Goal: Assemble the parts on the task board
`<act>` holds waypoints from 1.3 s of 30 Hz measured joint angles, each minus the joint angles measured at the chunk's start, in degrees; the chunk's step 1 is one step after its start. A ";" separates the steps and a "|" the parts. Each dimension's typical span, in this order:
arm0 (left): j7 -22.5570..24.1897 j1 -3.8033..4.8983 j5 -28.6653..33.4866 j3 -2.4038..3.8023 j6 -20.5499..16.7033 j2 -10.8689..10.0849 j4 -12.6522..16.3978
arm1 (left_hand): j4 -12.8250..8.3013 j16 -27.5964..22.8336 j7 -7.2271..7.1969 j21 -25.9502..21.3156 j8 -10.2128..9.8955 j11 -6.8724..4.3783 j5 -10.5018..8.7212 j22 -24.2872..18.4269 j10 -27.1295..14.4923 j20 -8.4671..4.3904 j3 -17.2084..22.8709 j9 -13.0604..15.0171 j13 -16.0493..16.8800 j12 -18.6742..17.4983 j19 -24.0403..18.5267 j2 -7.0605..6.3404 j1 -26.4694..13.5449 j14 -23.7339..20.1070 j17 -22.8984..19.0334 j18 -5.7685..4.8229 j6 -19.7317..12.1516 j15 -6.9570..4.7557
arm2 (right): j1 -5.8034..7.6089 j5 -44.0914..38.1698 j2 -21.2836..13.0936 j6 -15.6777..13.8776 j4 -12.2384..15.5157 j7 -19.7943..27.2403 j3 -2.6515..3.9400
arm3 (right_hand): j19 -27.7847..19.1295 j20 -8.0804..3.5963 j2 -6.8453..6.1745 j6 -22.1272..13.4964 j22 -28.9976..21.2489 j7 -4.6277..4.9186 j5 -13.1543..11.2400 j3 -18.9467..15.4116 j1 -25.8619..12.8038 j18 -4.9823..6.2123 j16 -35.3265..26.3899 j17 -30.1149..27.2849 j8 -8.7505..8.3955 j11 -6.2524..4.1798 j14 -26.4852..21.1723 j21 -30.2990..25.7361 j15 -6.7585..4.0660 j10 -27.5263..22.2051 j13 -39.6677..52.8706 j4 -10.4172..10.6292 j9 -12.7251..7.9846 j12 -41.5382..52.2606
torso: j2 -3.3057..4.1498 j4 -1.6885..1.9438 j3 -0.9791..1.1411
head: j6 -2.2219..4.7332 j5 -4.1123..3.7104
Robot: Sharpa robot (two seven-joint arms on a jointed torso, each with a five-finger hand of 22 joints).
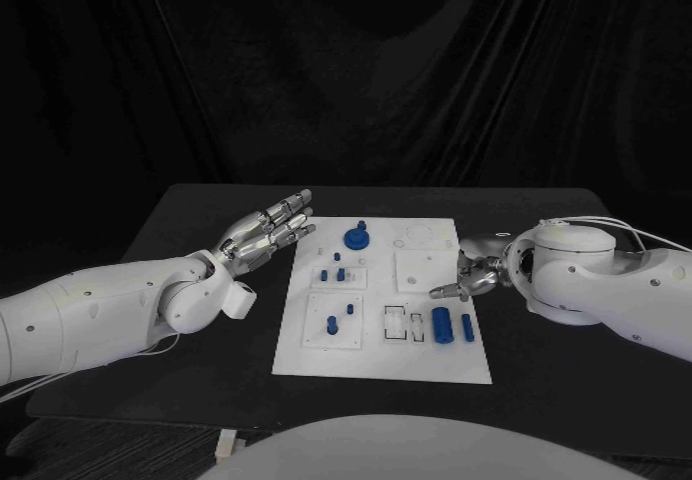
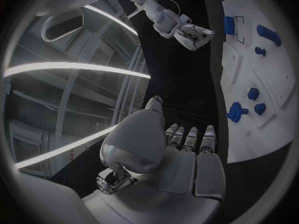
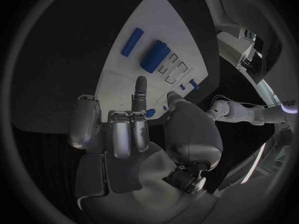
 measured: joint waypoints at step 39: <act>0.00 -0.80 0.00 0.00 0.19 0.34 -0.56 | -0.16 0.00 0.00 0.00 0.00 0.19 0.44 0.02 0.20 0.01 0.16 0.04 -0.04 0.00 0.00 0.22 0.22 0.00 -0.03 0.00 0.00 0.00 | -6.19 2.09 4.81 0.68 -4.80 -3.09 0.12 | -0.62 0.22 0.45 -8.24 -0.01 1.36 12.89 1.17 8.46 0.02 -0.66 0.00 -1.77 0.04 0.20 -6.11 0.25 -0.01 -0.02 -2.89 9.67 -0.01 | -0.05 0.01 0.00 | 0.00 -0.13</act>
